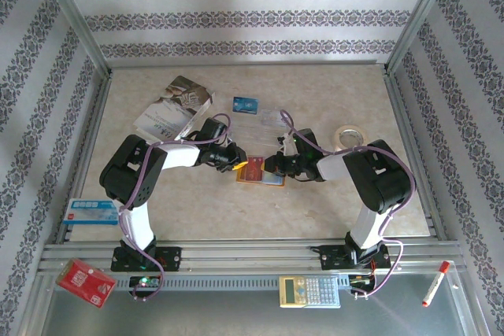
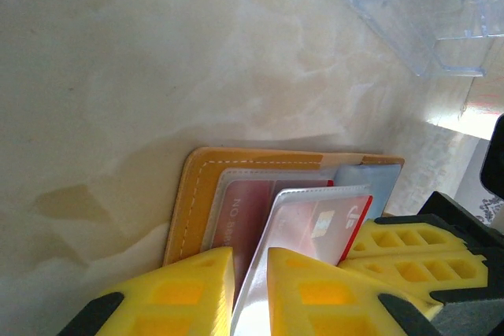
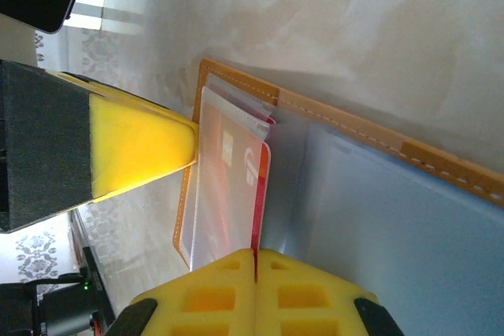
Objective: Take the credit cards out of the card holder
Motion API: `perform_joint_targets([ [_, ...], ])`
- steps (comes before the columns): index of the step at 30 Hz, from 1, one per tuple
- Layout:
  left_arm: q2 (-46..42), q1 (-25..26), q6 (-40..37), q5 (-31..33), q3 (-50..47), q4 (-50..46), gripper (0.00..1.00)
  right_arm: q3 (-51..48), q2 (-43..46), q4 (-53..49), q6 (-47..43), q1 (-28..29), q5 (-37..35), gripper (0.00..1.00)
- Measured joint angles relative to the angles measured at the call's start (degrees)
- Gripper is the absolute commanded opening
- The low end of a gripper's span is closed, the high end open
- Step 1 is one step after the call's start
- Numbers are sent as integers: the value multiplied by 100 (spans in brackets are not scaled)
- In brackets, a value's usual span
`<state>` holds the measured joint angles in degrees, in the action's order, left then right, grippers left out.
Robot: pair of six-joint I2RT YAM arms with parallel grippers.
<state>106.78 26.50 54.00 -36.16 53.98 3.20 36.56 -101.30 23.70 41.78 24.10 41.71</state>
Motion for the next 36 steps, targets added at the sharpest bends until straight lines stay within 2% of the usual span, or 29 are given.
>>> perform_joint_targets([
  [6,0,0,-2,0,0,-7,21,-37,-2,146,2,2,129,11],
  [12,0,-7,-2,-2,0,-24,21,-37,-2,275,0,4,227,4],
  [21,-2,-28,-2,-39,0,-22,20,-37,-2,306,2,4,264,0],
  [29,-299,-22,2,-140,0,35,20,-7,-195,273,70,4,275,0],
  [36,-214,-9,4,-26,4,72,18,4,-203,269,153,4,275,0],
])
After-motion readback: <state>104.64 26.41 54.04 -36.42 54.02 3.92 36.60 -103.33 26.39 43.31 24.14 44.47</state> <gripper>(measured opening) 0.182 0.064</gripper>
